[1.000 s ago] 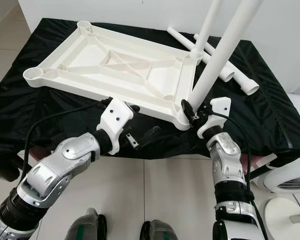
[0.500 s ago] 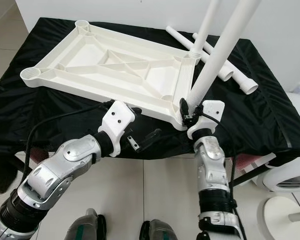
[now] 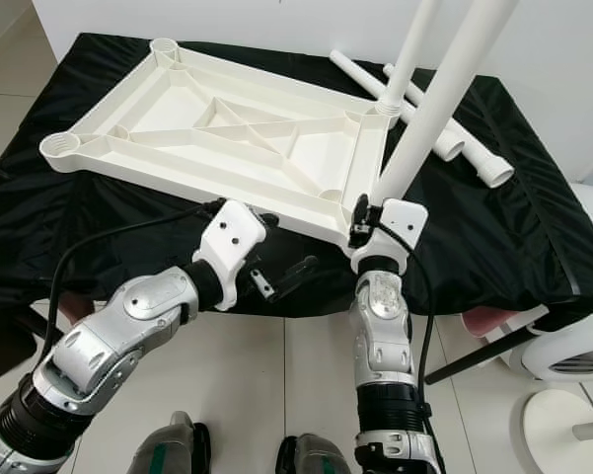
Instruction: Building children table
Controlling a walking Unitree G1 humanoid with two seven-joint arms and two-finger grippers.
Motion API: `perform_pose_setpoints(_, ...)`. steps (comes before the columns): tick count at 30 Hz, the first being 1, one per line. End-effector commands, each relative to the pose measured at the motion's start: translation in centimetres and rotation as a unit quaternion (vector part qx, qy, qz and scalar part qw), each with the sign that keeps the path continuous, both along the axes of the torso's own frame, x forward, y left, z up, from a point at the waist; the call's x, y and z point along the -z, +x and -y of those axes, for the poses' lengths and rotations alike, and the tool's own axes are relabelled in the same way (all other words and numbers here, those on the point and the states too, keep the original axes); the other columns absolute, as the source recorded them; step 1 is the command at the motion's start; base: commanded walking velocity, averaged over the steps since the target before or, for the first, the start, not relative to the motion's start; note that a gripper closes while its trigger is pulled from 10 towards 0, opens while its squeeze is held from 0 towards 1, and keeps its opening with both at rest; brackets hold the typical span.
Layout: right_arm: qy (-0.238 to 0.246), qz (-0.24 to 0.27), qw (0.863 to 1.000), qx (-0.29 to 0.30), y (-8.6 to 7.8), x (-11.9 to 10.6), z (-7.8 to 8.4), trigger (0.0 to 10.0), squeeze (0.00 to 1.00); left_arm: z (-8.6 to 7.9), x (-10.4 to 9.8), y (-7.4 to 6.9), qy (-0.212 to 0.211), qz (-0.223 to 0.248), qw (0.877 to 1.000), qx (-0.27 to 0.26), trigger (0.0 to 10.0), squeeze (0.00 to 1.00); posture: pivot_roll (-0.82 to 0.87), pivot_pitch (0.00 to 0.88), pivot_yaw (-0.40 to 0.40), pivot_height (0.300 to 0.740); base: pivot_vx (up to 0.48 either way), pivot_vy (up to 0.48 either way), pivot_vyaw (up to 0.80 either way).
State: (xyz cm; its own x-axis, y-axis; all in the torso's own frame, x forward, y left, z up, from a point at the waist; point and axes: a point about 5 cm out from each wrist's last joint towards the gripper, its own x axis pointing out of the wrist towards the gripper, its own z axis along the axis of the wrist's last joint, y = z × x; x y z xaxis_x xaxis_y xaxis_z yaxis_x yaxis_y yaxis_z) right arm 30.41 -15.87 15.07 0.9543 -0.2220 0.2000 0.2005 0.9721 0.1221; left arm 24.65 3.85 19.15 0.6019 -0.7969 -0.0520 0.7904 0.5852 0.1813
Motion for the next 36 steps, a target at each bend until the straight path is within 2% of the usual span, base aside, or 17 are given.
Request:
perform_pose_setpoints(1, 0.009, -0.011, 1.0, 0.019, -0.4, 0.5, 0.5, 10.0, 0.0, 0.4, 0.1, -0.8, 0.004, -0.01, 0.998, 0.06, 10.0, 0.0, 0.07, 0.055, -0.089, 0.74, 0.0, 0.0, 0.0)
perform_pose_setpoints(9, 0.011, -0.014, 1.0, 0.023, -0.4, 0.5, 0.7, 10.0, 0.0, 0.4, 0.1, -0.9, 0.004, -0.01, 0.998, 0.061, 10.0, 0.0, 0.07, 0.053, -0.088, 0.74, 0.0, 0.0, 0.0)
perform_pose_setpoints(10, 0.011, -0.014, 1.0, 0.02, -0.5, 0.5, 0.7, 10.0, 1.0, 0.4, 0.1, -0.9, 0.004, -0.01, 0.998, 0.061, 10.0, 0.0, 0.07, 0.053, -0.087, 0.74, 0.0, 0.0, 0.0)
perform_pose_setpoints(18, 0.001, -0.024, 1.0, -0.008, -0.3, 0.7, 1.2, 10.0, 1.0, 0.5, 0.1, -0.9, 0.004, -0.01, 0.998, 0.062, 10.0, 0.0, 0.07, 0.055, -0.087, 0.74, 0.0, 0.0, 0.0)
perform_pose_setpoints(24, -0.007, -0.019, 0.998, -0.052, -0.2, 0.7, 1.7, 10.0, 1.0, 0.4, 0.1, -0.9, 0.004, -0.01, 0.998, 0.06, 10.0, 0.0, 0.07, 0.055, -0.088, 0.74, 0.0, 0.0, 0.0)
perform_pose_setpoints(25, -0.009, -0.02, 0.997, -0.075, -0.2, 0.7, 1.8, 10.0, 1.0, 0.4, 0.0, -0.9, 0.004, -0.01, 0.998, 0.06, 10.0, 0.0, 0.07, 0.057, -0.088, 0.74, 0.0, 0.0, 0.0)
perform_pose_setpoints(26, -0.007, -0.02, 0.995, -0.097, -0.1, 0.7, 1.8, 10.0, 0.89, 0.4, 0.0, -0.8, 0.003, -0.009, 0.998, 0.059, 10.0, 0.0, 0.07, 0.057, -0.088, 0.74, 0.0, 0.0, 0.0)
perform_pose_setpoints(27, -0.011, -0.02, 0.992, -0.126, 0.0, 0.7, 1.9, 10.0, 0.0, 0.4, 0.0, -0.8, 0.003, -0.009, 0.998, 0.058, 10.0, 0.0, 0.07, 0.057, -0.088, 0.74, 0.0, 0.0, 0.0)
perform_pose_setpoints(33, -0.03, -0.019, 0.985, -0.17, 0.2, 0.5, 2.2, 10.0, 0.0, 0.5, 0.0, -0.8, 0.001, -0.009, 0.998, 0.058, 10.0, 0.0, 0.06, 0.059, -0.086, 0.74, 0.0, 0.0, 0.0)
perform_pose_setpoints(36, -0.042, -0.02, 0.976, -0.211, 0.6, 0.2, 2.8, 10.0, 0.0, 0.5, -0.1, -0.7, 0.0, -0.009, 0.998, 0.058, 10.0, 0.0, 0.06, 0.064, -0.087, 0.74, 0.0, 0.0, 0.0)
